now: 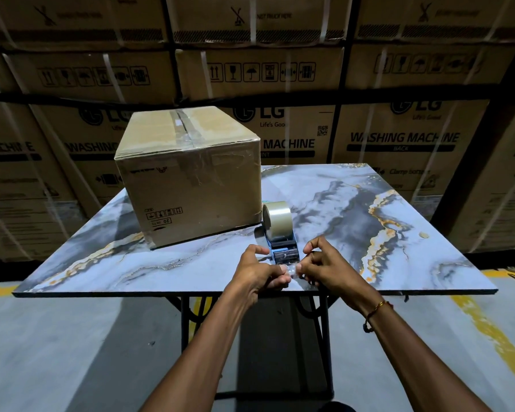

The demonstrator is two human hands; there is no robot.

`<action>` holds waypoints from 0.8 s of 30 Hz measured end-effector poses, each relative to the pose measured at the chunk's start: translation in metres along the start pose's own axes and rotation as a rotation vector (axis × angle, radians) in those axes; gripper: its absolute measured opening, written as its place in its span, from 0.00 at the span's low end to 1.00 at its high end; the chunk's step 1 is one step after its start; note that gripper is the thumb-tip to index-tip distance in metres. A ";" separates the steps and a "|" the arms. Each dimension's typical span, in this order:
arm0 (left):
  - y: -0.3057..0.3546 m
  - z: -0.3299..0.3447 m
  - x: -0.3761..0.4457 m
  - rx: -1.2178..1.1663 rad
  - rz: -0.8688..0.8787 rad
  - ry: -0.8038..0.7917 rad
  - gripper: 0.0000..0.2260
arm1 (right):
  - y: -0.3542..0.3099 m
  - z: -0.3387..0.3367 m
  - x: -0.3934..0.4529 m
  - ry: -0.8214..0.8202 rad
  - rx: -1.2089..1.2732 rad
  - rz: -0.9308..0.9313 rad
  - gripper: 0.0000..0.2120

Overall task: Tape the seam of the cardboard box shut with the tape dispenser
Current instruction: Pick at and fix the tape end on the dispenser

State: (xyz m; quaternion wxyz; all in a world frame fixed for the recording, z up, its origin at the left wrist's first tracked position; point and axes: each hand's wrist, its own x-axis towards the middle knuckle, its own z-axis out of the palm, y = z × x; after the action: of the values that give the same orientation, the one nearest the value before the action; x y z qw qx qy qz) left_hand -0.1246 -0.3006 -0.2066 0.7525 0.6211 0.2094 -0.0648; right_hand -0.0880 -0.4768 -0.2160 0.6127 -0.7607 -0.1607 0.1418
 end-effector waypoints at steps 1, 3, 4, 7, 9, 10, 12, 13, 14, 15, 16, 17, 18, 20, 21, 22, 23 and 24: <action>0.000 -0.001 -0.001 -0.002 0.000 -0.001 0.22 | 0.000 0.000 0.000 -0.005 0.003 0.000 0.14; 0.000 -0.001 -0.001 -0.005 0.002 0.001 0.22 | 0.000 -0.001 -0.001 -0.012 -0.004 0.002 0.13; -0.001 -0.001 -0.001 -0.005 0.009 0.003 0.22 | 0.000 -0.001 -0.002 -0.013 -0.010 0.002 0.13; -0.003 0.000 0.000 0.007 0.037 0.019 0.23 | -0.001 -0.001 -0.003 -0.021 -0.027 -0.015 0.13; -0.004 0.000 0.001 0.015 0.041 0.032 0.22 | -0.002 -0.001 -0.003 -0.025 -0.030 -0.022 0.11; -0.004 0.000 0.002 0.015 0.042 0.035 0.22 | -0.002 -0.001 -0.003 -0.028 -0.031 -0.022 0.11; -0.004 0.001 0.002 0.020 0.045 0.039 0.21 | -0.003 -0.001 -0.004 -0.037 -0.038 -0.016 0.09; -0.003 0.001 0.001 0.028 0.046 0.038 0.21 | -0.003 -0.001 -0.004 -0.040 -0.042 -0.010 0.08; -0.003 0.001 0.001 0.036 0.047 0.035 0.20 | -0.003 -0.002 -0.004 -0.040 -0.046 -0.004 0.08; -0.003 0.001 0.000 0.041 0.047 0.029 0.20 | -0.003 -0.002 -0.003 -0.036 -0.052 0.001 0.07; -0.002 0.001 -0.001 0.043 0.043 0.023 0.20 | -0.003 -0.002 -0.003 -0.029 -0.055 0.006 0.07; -0.001 0.000 -0.002 0.043 0.034 0.015 0.19 | -0.002 -0.002 -0.003 -0.017 -0.056 0.008 0.08; 0.000 -0.001 -0.003 0.041 0.022 0.007 0.20 | -0.001 -0.001 -0.003 -0.004 -0.053 0.007 0.09; 0.003 -0.004 -0.006 0.059 0.002 -0.013 0.20 | 0.002 0.000 -0.002 0.036 -0.046 -0.003 0.09; 0.004 -0.006 -0.008 0.080 -0.001 -0.024 0.19 | 0.005 0.000 -0.001 0.070 -0.042 -0.010 0.08; 0.005 -0.008 -0.011 0.112 -0.001 -0.039 0.17 | 0.006 0.001 -0.001 0.117 -0.034 -0.017 0.07; 0.006 -0.010 -0.013 0.159 0.002 -0.059 0.14 | 0.008 0.002 0.000 0.168 -0.025 -0.027 0.06; 0.007 -0.013 -0.016 0.225 0.011 -0.076 0.09 | 0.010 0.003 0.001 0.213 -0.014 -0.037 0.05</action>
State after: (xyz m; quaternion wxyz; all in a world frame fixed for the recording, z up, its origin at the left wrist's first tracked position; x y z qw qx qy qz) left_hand -0.1400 -0.2895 -0.1958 0.6857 0.6999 0.1687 -0.1072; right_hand -0.0870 -0.4758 -0.2261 0.6233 -0.7728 -0.1098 0.0478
